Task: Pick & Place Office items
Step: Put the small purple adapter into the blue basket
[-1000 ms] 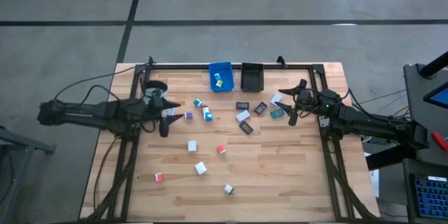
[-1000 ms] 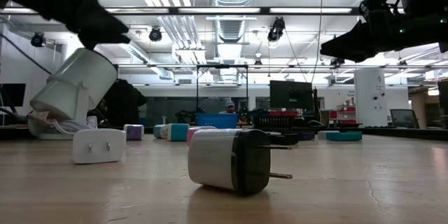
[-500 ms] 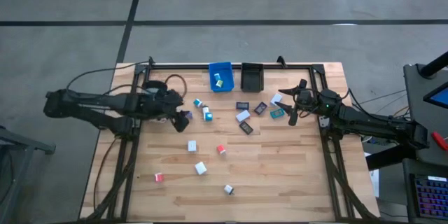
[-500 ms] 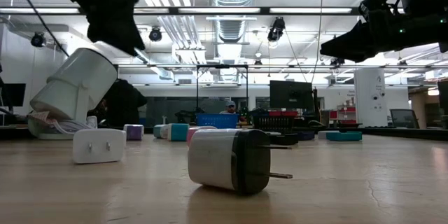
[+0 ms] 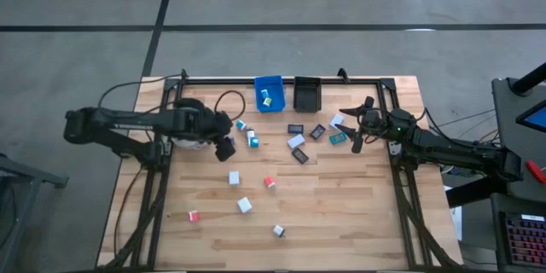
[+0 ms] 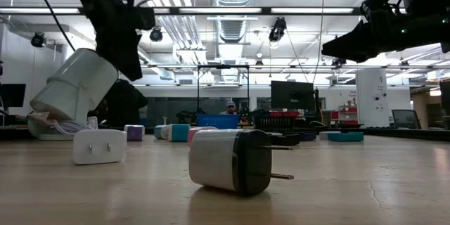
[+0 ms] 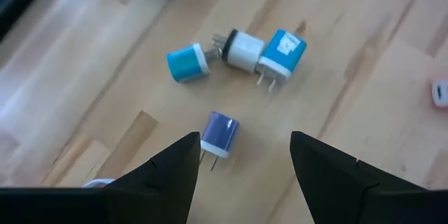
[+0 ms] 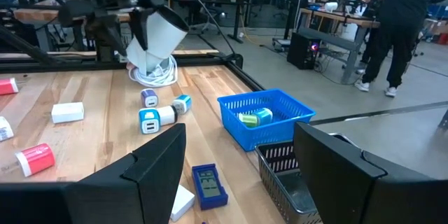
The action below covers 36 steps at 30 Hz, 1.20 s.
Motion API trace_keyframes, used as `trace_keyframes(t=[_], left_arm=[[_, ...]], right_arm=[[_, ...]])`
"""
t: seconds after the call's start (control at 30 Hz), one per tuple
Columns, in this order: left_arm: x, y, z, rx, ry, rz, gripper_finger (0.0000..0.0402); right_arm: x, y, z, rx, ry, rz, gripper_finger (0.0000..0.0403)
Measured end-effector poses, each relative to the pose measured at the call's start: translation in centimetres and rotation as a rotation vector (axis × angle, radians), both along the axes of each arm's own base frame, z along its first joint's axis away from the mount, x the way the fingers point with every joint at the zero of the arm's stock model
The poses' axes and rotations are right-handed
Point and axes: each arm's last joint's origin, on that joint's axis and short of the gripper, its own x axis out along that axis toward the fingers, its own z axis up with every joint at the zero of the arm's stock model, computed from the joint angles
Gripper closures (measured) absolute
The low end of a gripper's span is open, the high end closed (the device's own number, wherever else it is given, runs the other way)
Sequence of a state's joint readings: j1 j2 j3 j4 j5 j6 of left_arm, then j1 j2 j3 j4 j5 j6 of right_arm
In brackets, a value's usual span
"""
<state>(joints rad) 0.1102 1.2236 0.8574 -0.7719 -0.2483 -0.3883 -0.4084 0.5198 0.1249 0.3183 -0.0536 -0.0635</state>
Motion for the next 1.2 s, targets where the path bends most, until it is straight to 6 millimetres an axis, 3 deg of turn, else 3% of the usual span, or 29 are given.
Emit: trace_keyframes(t=[0.3,0.47,0.67,1.2], left_arm=[[0.5,2.6,-1.5,-0.084,0.065,-0.035,0.0174],[1.5,2.8,-2.3,-0.047,0.137,-0.196,0.0174],[2.7,3.1,-2.9,-0.039,0.183,-0.258,0.0174],[2.3,3.4,-4.7,0.002,0.264,-0.411,0.0174]], right_arm=[[0.0,0.0,0.0,0.0,0.0,0.0,0.0147],[0.0,0.0,0.0,0.0,0.0,0.0,0.0147],[0.0,0.0,0.0,0.0,0.0,0.0,0.0147],[0.0,0.0,0.0,0.0,0.0,0.0,0.0147]])
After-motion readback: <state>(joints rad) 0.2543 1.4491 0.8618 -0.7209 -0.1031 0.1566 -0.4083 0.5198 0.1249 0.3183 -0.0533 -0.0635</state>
